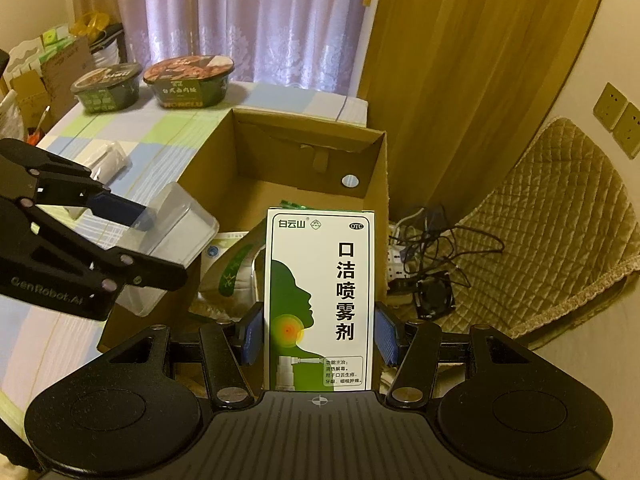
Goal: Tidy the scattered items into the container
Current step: 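Lower both held items into the cardboard box, then withdraw both tools from the box toward the remaining items on the table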
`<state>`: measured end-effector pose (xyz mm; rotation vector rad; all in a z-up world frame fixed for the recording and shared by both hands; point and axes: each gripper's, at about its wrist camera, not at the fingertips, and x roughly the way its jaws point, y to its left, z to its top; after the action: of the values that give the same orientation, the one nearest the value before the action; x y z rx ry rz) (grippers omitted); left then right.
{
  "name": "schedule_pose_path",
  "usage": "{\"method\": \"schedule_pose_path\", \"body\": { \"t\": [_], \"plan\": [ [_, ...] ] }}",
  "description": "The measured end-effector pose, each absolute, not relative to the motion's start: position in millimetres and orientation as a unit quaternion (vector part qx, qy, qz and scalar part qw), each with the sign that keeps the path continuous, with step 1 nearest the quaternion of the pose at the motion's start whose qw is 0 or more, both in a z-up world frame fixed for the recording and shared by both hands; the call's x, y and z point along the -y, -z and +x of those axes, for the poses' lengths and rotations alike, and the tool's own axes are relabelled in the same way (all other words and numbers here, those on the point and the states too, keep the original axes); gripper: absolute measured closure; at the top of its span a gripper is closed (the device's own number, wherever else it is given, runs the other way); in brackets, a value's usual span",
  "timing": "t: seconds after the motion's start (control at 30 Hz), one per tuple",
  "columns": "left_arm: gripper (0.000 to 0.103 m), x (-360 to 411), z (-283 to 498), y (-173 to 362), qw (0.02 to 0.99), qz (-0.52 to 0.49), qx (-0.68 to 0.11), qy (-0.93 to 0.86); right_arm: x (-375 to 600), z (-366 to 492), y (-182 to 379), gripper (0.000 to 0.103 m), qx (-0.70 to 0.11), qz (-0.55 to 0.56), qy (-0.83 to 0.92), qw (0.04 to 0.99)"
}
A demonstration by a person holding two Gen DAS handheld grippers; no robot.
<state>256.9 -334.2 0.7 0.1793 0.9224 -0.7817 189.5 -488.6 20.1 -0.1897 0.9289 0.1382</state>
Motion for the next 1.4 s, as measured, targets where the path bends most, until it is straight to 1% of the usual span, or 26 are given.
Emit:
{"method": "schedule_pose_path", "body": {
  "t": [0.27,0.3,0.33,0.37,0.83,1.4],
  "plan": [
    [0.048,339.1,267.5,6.3,0.822,0.08,-0.436,0.356,489.3,194.7,-12.6,0.045,-0.45,-0.087,-0.068,0.886],
    [0.037,339.3,268.9,7.2,0.822,0.08,-0.438,0.354,490.0,195.3,-11.9,0.045,-0.451,-0.086,-0.068,0.886],
    [0.028,339.2,270.1,7.9,0.822,0.08,-0.439,0.353,490.4,195.7,-11.2,0.045,-0.451,-0.086,-0.068,0.886],
    [0.025,338.3,270.7,8.2,0.823,0.081,-0.438,0.353,490.7,195.9,-10.6,0.045,-0.451,-0.086,-0.067,0.886],
    [0.025,301.0,266.2,12.7,0.83,0.086,-0.441,0.33,485.0,199.1,-7.6,0.045,-0.452,-0.082,-0.071,0.886],
    [0.025,296.4,260.7,13.0,0.828,0.084,-0.443,0.335,476.3,206.1,-11.1,0.045,-0.45,-0.081,-0.07,0.887]
  ]
}}
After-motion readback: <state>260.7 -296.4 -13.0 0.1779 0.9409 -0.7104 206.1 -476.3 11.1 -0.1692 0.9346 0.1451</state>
